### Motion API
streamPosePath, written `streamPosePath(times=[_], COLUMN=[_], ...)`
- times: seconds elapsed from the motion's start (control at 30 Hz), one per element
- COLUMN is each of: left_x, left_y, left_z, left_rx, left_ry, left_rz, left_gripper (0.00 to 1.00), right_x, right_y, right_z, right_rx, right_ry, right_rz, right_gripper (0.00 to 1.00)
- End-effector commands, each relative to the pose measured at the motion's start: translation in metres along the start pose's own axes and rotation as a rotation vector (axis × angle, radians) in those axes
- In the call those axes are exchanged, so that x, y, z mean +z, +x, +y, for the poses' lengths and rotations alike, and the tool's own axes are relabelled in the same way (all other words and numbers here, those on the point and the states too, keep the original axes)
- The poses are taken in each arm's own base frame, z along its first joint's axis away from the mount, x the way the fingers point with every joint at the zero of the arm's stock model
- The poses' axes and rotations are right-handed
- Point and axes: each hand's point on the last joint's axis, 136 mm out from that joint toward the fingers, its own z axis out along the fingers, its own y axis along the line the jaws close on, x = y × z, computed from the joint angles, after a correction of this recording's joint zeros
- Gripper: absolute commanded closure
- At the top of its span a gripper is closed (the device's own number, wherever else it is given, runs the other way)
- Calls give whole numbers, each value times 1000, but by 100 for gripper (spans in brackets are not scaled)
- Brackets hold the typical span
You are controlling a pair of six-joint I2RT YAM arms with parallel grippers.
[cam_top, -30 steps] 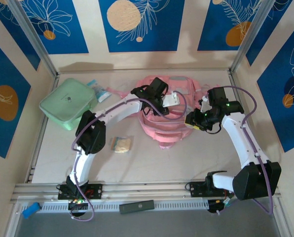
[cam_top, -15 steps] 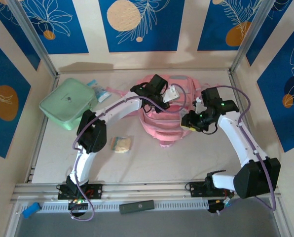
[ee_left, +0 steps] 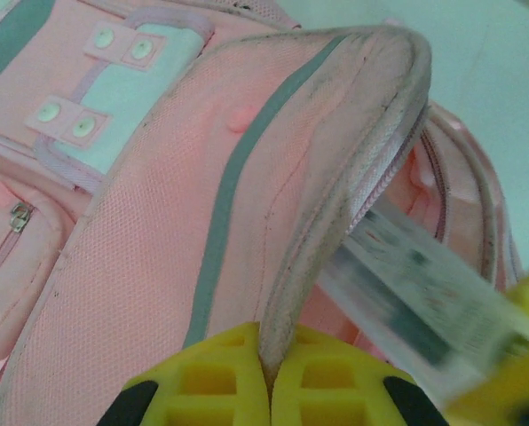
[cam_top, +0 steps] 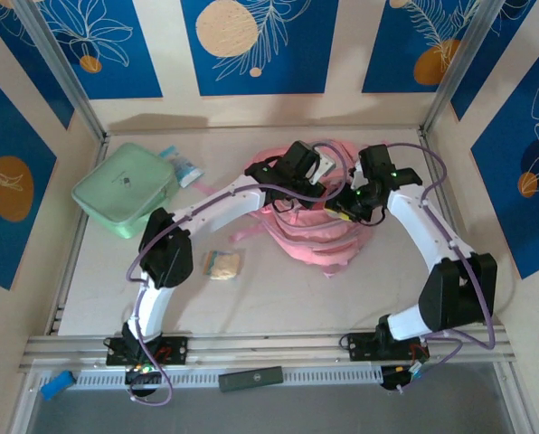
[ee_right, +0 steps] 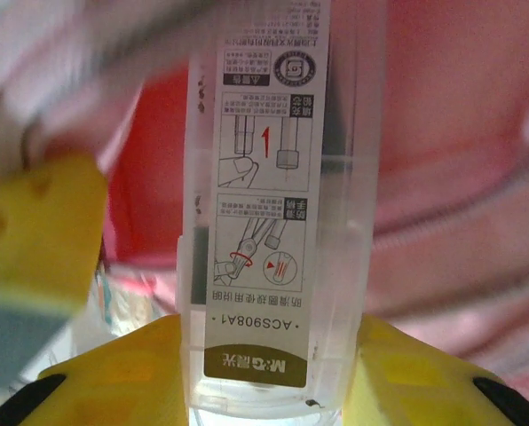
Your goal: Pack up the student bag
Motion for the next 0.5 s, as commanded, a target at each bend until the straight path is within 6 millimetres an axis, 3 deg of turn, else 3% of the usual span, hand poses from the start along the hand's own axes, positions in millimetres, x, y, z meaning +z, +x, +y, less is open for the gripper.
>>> streamPosePath(times=[0.0,0.13,0.33,0.47], left_x=[-38,-35,-33,-32], left_y=[-43,-47,-50,-54], left_z=[-8,-3,-3,-9], left_rx=[-138,-188,-208,-224], left_ry=[30,20,52,89], left_rz=[-149,-153,-156,-166], left_gripper=[100,100,100,100], right_x=[9,17,-3,3], right_y=[-32,-34,-33,-29], right_z=[15,45,31,25], right_rx=[39,45,130,162], right_ry=[-60,-277,-357,-379], right_rz=[-70,-56,-63,-40], right_gripper=[76,57,42,47])
